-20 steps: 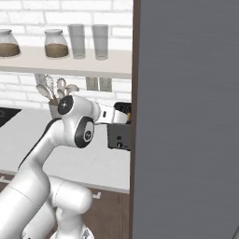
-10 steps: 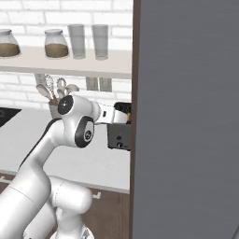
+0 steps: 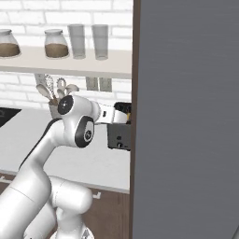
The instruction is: Start the toaster. Once the lever pops up, take the bread to the plate on the dining counter.
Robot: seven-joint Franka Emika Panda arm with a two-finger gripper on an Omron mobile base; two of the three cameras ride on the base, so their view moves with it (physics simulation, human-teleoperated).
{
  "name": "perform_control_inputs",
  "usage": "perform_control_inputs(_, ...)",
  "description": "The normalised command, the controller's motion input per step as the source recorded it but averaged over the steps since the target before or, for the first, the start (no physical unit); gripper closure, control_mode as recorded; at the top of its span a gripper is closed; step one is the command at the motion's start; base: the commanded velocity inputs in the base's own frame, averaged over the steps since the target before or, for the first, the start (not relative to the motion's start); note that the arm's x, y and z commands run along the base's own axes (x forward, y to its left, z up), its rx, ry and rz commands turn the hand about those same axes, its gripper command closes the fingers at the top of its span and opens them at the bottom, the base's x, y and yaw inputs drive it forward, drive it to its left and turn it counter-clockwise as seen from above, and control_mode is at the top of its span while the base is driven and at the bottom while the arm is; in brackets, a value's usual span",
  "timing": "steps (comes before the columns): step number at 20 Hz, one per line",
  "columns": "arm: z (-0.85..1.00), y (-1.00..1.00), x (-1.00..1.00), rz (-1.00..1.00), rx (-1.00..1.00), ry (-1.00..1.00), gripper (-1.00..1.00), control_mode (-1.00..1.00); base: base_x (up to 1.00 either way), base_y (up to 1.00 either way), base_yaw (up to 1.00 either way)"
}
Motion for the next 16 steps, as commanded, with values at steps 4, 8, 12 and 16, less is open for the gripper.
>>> perform_control_inputs(4,0.00,0.00,0.00,0.00,0.00,0.00,1.00,-1.00,0.00,0.00,0.00)
perform_control_inputs(8,0.00,0.00,0.00,0.00,0.00,0.00,1.00,-1.00,0.00,0.00,0.00)
perform_control_inputs(12,0.00,0.00,0.00,0.00,0.00,0.00,1.00,-1.00,0.00,0.00,0.00)
perform_control_inputs(16,0.00,0.00,0.00,0.00,0.00,0.00,1.00,-1.00,0.00,0.00,0.00)
